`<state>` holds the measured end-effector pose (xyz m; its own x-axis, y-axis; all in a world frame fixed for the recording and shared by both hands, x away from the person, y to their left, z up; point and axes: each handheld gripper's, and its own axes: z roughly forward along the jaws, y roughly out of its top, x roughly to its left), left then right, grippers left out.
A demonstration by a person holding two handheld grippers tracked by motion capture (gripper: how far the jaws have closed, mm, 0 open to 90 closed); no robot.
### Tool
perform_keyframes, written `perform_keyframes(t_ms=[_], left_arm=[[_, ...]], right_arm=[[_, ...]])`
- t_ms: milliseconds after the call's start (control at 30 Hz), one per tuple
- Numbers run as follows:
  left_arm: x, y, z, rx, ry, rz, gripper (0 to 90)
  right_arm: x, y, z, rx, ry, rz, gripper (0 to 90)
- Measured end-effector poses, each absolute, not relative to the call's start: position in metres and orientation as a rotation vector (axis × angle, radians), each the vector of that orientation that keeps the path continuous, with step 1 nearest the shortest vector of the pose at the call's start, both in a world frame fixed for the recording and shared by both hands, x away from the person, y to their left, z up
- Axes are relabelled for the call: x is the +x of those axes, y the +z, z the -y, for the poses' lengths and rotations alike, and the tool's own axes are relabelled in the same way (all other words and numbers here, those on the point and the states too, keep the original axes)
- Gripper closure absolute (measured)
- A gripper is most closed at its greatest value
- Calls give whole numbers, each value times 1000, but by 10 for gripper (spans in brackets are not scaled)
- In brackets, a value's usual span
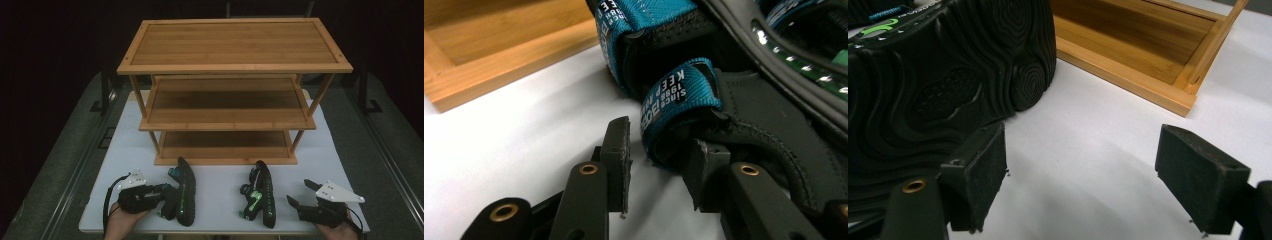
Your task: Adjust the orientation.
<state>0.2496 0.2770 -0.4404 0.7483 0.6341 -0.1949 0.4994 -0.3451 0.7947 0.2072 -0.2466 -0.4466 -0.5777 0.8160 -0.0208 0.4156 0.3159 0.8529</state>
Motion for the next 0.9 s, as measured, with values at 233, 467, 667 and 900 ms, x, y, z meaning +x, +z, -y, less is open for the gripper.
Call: perform_keyframes(t_ms=[233,467,667,900], left_arm=[[250,-435,-269,1990,173,-818,646],[251,-430,-264,1979,176,-794,632],[253,-427,-259,1975,170,-775,628],[254,-425,-257,1962,156,-765,626]], right_arm=[[208,-447,246,1090,1184,-2136,201],[208,-447,245,1088,1190,-2139,202],[208,-447,243,1085,1190,-2142,202],[208,-448,242,1083,1191,-2146,202]])
